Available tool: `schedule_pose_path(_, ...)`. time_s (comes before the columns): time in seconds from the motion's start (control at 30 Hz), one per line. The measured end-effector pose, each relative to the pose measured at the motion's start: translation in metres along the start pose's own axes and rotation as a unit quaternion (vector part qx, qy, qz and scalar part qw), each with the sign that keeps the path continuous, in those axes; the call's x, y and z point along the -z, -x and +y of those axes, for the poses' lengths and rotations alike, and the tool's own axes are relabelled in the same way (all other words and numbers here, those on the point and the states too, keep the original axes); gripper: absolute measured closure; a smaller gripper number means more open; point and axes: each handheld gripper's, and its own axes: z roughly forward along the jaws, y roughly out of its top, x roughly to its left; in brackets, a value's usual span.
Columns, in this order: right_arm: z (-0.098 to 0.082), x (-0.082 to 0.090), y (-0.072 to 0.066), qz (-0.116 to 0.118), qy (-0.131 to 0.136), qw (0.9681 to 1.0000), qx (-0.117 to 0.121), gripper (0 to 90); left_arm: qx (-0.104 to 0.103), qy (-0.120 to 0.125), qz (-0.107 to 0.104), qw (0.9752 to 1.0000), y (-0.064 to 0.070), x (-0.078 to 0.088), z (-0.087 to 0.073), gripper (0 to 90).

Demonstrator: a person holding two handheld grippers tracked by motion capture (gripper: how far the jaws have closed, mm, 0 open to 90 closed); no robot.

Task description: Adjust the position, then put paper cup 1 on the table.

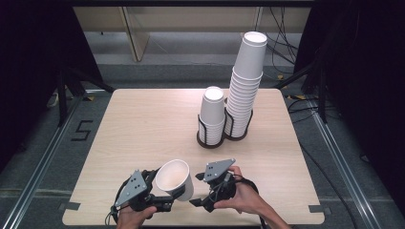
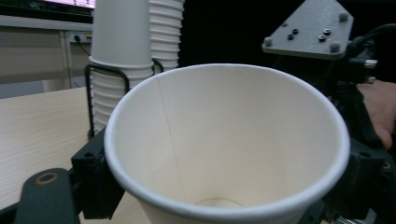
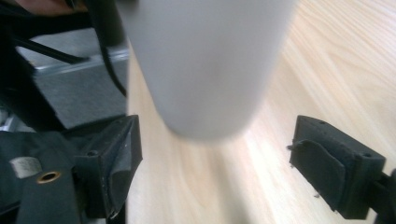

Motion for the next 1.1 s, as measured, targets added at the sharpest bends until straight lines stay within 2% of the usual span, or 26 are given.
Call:
schedule_pose_path(0.1,-0.006,0.006,0.005,-0.02,-0.003,0.9997,-0.013,17.3,0.0,-0.004,0.017,0.9999,-0.006,0.001,0.0,15.9)
schedule_pose_path(0.2,-0.012,0.011,0.009,-0.035,-0.003,0.9991,-0.023,17.9,-0.015,-0.006,0.038,0.9991,-0.01,0.002,-0.001,15.9)
schedule_pose_path(0.23,-0.013,0.013,0.01,-0.041,-0.002,0.9989,-0.024,18.1,-0.017,0.001,0.041,0.999,-0.012,0.001,-0.001,15.9)
schedule_pose_path(0.27,-0.014,0.014,0.01,-0.046,0.003,0.9985,-0.03,18.1,-0.018,-0.004,0.049,0.9986,-0.013,0.002,-0.001,15.8)
schedule_pose_path(0.33,-0.016,0.017,0.011,-0.045,0.0,0.9985,-0.03,18.8,-0.022,-0.014,0.071,0.9972,-0.016,0.004,0.0,15.8)
schedule_pose_path(0.4,-0.018,0.019,0.012,-0.055,-0.005,0.998,-0.032,18.9,-0.04,-0.023,0.098,0.9941,-0.019,0.005,-0.001,15.6)
schedule_pose_path(0.47,-0.021,0.02,0.013,-0.063,-0.008,0.9973,-0.037,18.8,-0.043,-0.02,0.116,0.9922,-0.024,0.005,-0.002,15.6)
schedule_pose_path(0.5,-0.022,0.021,0.013,-0.067,-0.01,0.9969,-0.04,18.3,-0.04,-0.028,0.125,0.9909,-0.026,0.007,-0.001,15.6)
schedule_pose_path(0.57,-0.024,0.022,0.015,-0.07,-0.013,0.9965,-0.045,17.1,-0.031,-0.025,0.136,0.99,-0.03,0.008,-0.002,15.6)
schedule_pose_path(0.73,-0.03,0.026,0.015,-0.081,-0.02,0.9953,-0.05,16.8,-0.027,-0.018,0.158,0.9869,-0.039,0.011,-0.002,15.6)
schedule_pose_path(0.87,-0.034,0.027,0.015,-0.084,-0.023,0.9949,-0.052,16.7,-0.023,-0.025,0.176,0.9838,-0.044,0.014,-0.003,15.6)
schedule_pose_path(1.1,-0.038,0.031,0.014,-0.097,-0.026,0.9932,-0.059,16.4,-0.019,-0.024,0.187,0.9818,-0.048,0.015,-0.003,15.6)
